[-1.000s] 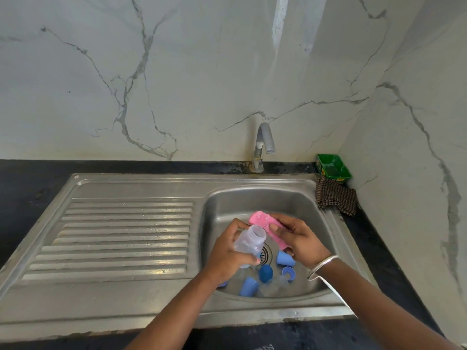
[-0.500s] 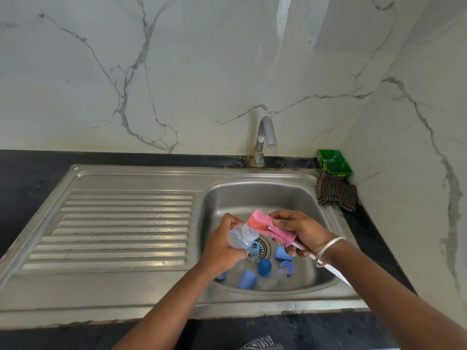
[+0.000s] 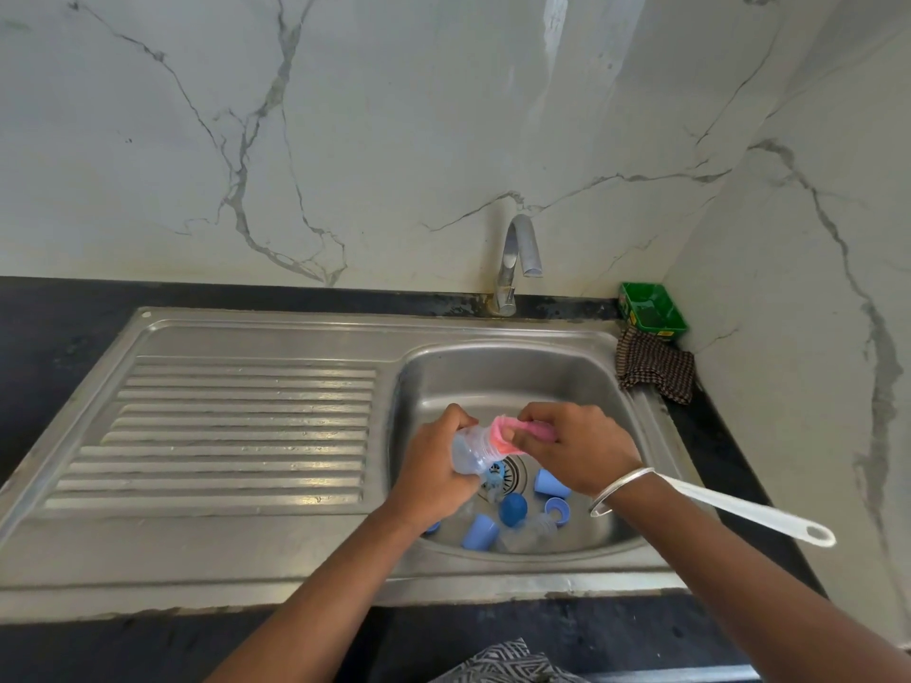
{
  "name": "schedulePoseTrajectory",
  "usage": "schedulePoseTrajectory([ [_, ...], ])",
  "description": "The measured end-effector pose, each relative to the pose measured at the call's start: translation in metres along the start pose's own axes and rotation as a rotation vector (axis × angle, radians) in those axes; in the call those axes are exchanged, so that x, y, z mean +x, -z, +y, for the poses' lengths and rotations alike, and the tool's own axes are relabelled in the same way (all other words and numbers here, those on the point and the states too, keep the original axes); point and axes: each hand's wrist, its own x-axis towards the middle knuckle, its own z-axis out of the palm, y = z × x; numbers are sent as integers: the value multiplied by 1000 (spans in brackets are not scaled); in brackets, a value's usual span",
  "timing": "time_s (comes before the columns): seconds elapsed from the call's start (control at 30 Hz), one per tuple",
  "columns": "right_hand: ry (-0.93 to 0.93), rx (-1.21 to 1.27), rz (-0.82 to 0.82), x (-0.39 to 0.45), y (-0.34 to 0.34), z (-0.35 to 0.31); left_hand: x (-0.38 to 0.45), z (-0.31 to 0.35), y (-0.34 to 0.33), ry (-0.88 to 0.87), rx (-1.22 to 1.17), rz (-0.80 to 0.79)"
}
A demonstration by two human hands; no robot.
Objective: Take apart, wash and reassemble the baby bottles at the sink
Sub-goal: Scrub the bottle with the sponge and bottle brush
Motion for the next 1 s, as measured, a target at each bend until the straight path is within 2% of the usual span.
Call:
schedulePoseTrajectory([
  [0.2,5,-176,8,-1,4,-8,-5,2,-4,0,-14,-18],
  [0.3,121,-241,13,-2,1,-8,-7,0,-5,8,-31,-22],
  [0.4,263,-153,-102,-3,1,-2,-7,-5,-3,3,-12,-32],
  [0.47,289,-33,-181,-2,4,1,-8,-6,-2,-16,-6,-42],
  [0.53,263,-19,-199,0,3,1,-10,-5,-2,-46,2,-51],
  [0.6,183,-36,-132,3,1,0,-10,-2,-2,-70,27,-39],
  [0.7,9,178,-97,4,4,-3,-9,-4,0,-65,26,-19],
  [0.83,-51,402,-291,4,13,0,-8,-9,3,-41,-39,0],
  [1.0,70,265,-416,8,24,8,-4,-11,8,-139,43,-22],
])
